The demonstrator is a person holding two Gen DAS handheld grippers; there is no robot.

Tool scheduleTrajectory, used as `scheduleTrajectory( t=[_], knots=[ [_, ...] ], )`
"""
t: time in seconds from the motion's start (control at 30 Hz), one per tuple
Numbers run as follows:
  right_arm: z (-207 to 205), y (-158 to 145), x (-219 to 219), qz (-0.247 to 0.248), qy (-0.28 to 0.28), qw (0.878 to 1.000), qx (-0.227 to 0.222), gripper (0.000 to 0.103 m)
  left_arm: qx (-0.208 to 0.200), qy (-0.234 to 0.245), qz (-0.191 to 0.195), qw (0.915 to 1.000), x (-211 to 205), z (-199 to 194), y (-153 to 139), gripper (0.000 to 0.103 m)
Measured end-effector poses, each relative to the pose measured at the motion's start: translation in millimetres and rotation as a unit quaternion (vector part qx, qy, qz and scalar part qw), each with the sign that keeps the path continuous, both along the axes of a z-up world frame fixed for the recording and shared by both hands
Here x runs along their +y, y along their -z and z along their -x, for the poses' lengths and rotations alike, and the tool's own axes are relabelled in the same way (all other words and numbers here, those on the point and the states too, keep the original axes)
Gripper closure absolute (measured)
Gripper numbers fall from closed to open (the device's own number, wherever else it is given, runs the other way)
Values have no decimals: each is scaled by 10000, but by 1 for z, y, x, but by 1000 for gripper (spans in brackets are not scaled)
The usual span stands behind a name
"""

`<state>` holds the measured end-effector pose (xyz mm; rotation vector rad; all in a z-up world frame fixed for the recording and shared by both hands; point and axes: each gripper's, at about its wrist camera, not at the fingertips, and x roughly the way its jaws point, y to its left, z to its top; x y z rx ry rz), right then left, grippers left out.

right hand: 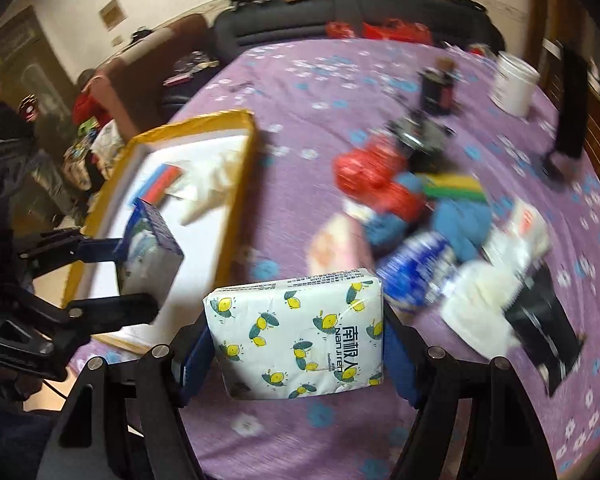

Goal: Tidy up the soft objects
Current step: 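Carry both tissue packs into the tray and open both tools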

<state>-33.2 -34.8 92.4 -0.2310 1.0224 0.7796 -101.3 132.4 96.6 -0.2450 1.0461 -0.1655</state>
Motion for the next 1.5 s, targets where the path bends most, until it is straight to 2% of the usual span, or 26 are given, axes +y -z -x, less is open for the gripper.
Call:
scheduleTrajectory(
  t=[0.17,0.37,0.67,0.93,1.2,1.37,1.5],
  knots=[
    [14,-10,40,-36,-393,9992,-84,24,9,-344,30,9994,28,16,2,30],
    [27,-6,81,14,-754,9971,-52,24,38,-640,-30,9979,57,34,6,30],
    [30,5,132,127,-946,9954,76,24,87,-1023,-136,9946,97,55,16,30],
    [20,23,176,383,-872,9952,239,24,150,-974,-162,9950,111,55,26,29],
    [2,47,202,680,-717,9945,354,24,387,-970,-294,9941,121,42,44,29],
    [-15,60,209,771,-511,9943,526,24,352,-857,-573,9940,117,35,47,29],
    [-21,64,215,808,-467,9944,492,24,296,-836,-674,9938,117,33,48,29]
  ],
)
